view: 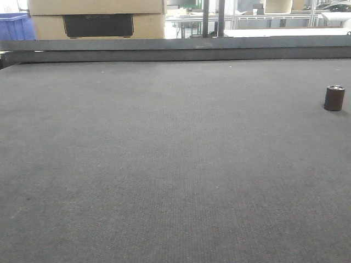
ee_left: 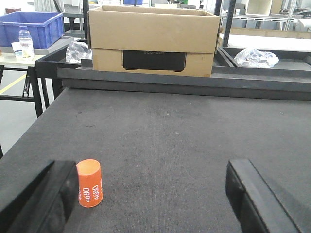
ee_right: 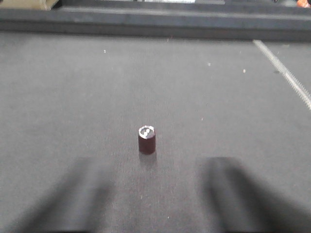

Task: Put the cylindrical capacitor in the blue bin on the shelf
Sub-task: 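Close left gripper on orange cylinder, right gripper on maroon capacitor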

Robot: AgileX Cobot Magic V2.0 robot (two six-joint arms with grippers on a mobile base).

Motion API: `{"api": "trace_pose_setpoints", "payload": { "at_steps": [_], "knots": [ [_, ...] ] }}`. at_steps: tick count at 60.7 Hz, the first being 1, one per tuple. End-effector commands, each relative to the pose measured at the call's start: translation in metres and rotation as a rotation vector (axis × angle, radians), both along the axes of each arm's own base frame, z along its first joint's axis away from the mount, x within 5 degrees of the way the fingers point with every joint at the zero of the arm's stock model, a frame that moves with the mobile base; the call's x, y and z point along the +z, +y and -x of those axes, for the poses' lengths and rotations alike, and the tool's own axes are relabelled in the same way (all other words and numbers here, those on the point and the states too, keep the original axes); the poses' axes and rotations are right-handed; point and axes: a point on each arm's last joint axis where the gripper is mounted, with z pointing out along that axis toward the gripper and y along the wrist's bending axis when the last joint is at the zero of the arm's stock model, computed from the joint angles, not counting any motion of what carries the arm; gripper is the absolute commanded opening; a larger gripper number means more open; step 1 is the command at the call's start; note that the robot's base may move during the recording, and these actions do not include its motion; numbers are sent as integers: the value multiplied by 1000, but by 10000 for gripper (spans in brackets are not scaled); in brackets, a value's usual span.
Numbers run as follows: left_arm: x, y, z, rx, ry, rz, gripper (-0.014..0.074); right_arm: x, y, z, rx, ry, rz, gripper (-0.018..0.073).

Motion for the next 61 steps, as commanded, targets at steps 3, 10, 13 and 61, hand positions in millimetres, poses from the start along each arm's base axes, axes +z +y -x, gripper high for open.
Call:
{"api": "trace_pose_setpoints", "payload": {
  "at_steps": [3, 10, 13, 61],
  "knots": [
    [4, -1, 1, -7, -20, 0, 519, 3, -2, -7, -11, -42, 10, 569],
    [4, -1, 1, -7, -25, 0, 519, -2, -2, -17, -14, -23, 10, 570],
    [4, -1, 1, -7, -25, 0, 519, -9, -3, -23, -15, 4, 10, 570],
    [8, -1, -1, -9, -83, 6, 519, -143, -16, -157, -109, -188, 82, 570]
  ]
}}
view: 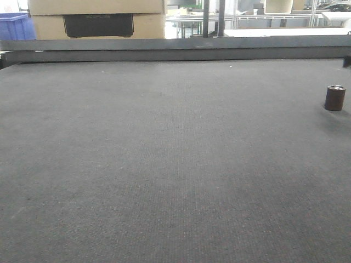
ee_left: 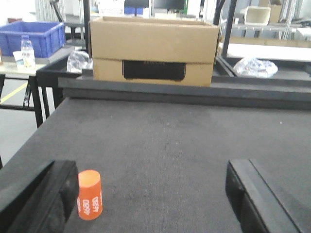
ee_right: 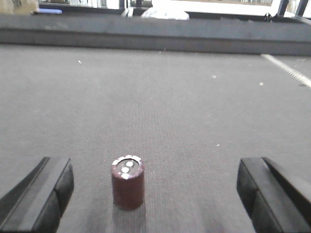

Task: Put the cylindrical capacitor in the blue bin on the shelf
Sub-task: 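Close left gripper on orange cylinder, right gripper on maroon capacitor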

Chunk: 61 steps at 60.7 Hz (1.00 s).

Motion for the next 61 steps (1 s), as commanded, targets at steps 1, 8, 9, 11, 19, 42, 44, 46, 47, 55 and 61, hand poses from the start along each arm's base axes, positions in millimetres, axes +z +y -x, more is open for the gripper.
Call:
{"api": "trace_pose_setpoints", "payload": {
  "at_steps": [1, 8, 9, 11, 19, 42, 44, 46, 47, 55, 61],
  "knots": [
    [4, -1, -1, -7, -39, 2, 519, -5, -2, -18, -2, -37, 12, 570],
    [4, -1, 0, -8, -46, 2, 519, -16, -2, -43, -2, -34, 12, 570],
    [4, -1, 0, -8, -46, 2, 519, -17, -3, -47, -2, -34, 12, 570],
    [4, -1, 0, -8, -46, 2, 519, -20, -3, -52, -1, -30, 11, 570],
    [4, -1, 0, -8, -46, 2, 519, -34, -3, -71, 0, -6, 9, 570],
    [4, -1, 0, -8, -46, 2, 519, -66, -3, -96, 11, 73, 6, 570],
    [4, -1, 0, -8, -46, 2, 519, -67, -3, -96, 11, 75, 5, 570],
    [4, -1, 0, -8, -46, 2, 519, -67, -3, -97, 11, 75, 5, 566],
    [4, -1, 0, -8, -46, 2, 519, -67, -3, -97, 11, 75, 5, 561],
    [4, -1, 0, -8, -46, 2, 519, -67, -3, -97, 11, 70, 6, 395],
    [4, -1, 0, -8, -46, 2, 519, -65, -3, -97, 11, 66, 6, 186]
  ]
}}
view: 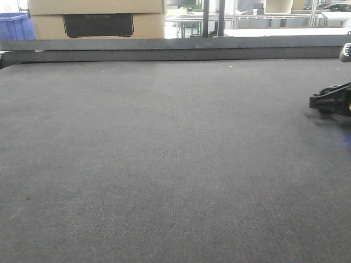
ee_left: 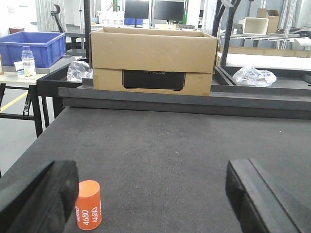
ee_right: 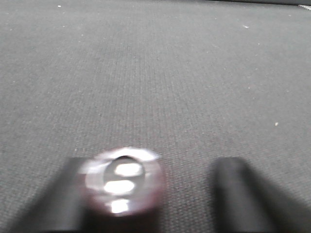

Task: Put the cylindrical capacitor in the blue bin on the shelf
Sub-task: 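Close left gripper on orange cylinder, right gripper on maroon capacitor, then lift both held cylinders off the table surface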

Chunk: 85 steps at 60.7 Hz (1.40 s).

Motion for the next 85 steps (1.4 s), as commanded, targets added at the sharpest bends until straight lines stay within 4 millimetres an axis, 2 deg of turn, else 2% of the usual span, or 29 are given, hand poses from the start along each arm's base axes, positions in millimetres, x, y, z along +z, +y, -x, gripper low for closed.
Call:
{"api": "trace_pose_setpoints", "payload": {
  "at_steps": [1, 7, 14, 19, 27, 35, 42, 46, 55, 63, 73, 85],
  "knots": [
    [2, -1, 0, -7, -22, 0, 519, 7, -2, -2, 0, -36, 8, 154],
    [2, -1, 0, -7, -22, 0, 519, 17, -2, -2, 0, -62, 8, -48],
    [-1, 0, -3, 4, -3, -27, 519, 39, -1, -1, 1, -101, 7, -153],
    [-10, 0, -10, 12, 44, -45, 519, 56, -1, 3, 4, -94, 2, -160],
    [-32, 2, -28, 38, 147, -56, 519, 94, 1, 16, 12, -101, -7, -159],
    [-65, 8, -51, 87, 230, -53, 519, 139, 2, 42, 18, -150, -13, -159],
    [-93, 18, -68, 156, 239, 7, 519, 179, 4, 73, 25, -206, -16, -159],
    [-107, 23, -79, 187, 240, 41, 519, 195, 5, 90, 30, -217, -19, -159],
    [-127, 27, -110, 194, 232, 44, 519, 217, 7, 120, 46, -179, -30, -159],
    [-148, 30, -139, 198, 223, 45, 519, 233, 8, 137, 52, -198, -32, -159],
    [-170, 35, -185, 199, 241, 44, 519, 245, 9, 149, 54, -236, -30, -159],
    [-189, 40, -235, 200, 285, 44, 519, 245, 9, 154, 58, -208, -33, -159]
  ]
}}
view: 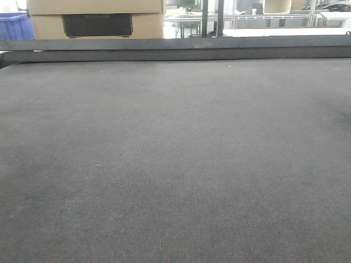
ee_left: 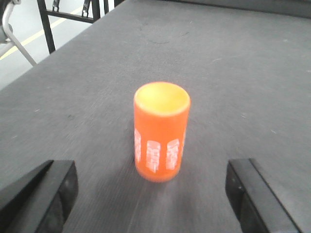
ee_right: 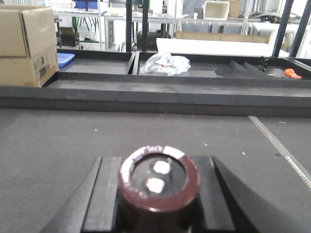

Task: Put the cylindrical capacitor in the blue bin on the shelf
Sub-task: 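Lift both held cylinders off the table surface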

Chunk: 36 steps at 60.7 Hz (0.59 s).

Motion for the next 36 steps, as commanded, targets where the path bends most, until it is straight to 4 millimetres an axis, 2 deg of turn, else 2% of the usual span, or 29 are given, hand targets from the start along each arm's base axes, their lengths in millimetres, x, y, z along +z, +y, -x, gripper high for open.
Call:
{"api": "trace_pose_setpoints", "payload": {
  "at_steps": [1, 10, 19, 27, 36],
  "knots": [
    [-4, 3, -21, 6, -23, 1, 519, 4, 0, 4, 1, -10, 6, -159],
    [-20, 6, -51, 8, -6, 4, 519, 6, 0, 6, 2, -12, 6, -159],
    [-26, 9, -75, 13, -21, 6, 519, 6, 0, 6, 2, -12, 6, -159],
    [-32, 10, -88, 14, -24, 6, 519, 5, 0, 6, 2, -10, 6, -159],
    [-38, 10, -92, 14, -17, 7, 512, 5, 0, 6, 2, -10, 6, -159]
  ]
}}
